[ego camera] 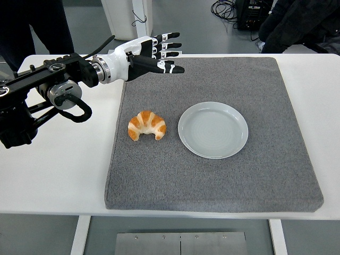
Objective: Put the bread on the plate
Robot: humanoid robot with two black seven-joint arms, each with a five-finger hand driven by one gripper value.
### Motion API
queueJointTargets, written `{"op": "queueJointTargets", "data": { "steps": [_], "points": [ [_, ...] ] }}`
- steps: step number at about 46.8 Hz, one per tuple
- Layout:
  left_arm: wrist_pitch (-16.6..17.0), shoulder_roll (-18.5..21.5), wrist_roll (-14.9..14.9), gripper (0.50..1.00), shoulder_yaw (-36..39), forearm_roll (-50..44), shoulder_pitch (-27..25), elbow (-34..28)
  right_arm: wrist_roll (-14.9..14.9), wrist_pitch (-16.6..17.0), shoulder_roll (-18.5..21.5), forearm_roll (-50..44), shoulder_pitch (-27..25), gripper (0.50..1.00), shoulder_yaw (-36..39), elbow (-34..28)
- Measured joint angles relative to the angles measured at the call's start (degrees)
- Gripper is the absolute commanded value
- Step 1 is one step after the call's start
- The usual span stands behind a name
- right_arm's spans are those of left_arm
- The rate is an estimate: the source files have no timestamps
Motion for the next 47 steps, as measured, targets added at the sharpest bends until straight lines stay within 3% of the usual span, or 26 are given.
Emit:
{"op": "queueJointTargets", "data": {
  "steps": [18, 34, 47],
  "points": [
    [0.1, 5.7, 0.1, 0.998, 0.5, 16.9, 0.1, -8.6, 0.0, 0.0, 0.0, 0.0, 0.0, 1.0, 0.0, 0.0],
    [0.1, 10.0, 0.4, 0.998, 3.3, 39.5, 1.0, -12.4, 0.0, 0.0, 0.0, 0.0, 0.0, 1.0, 0.0, 0.0],
    [0.1, 10.0, 0.2, 0.999, 6.4, 56.7, 3.5, -12.6, 0.0, 0.0, 0.0, 0.0, 0.0, 1.0, 0.0, 0.0]
  ]
}}
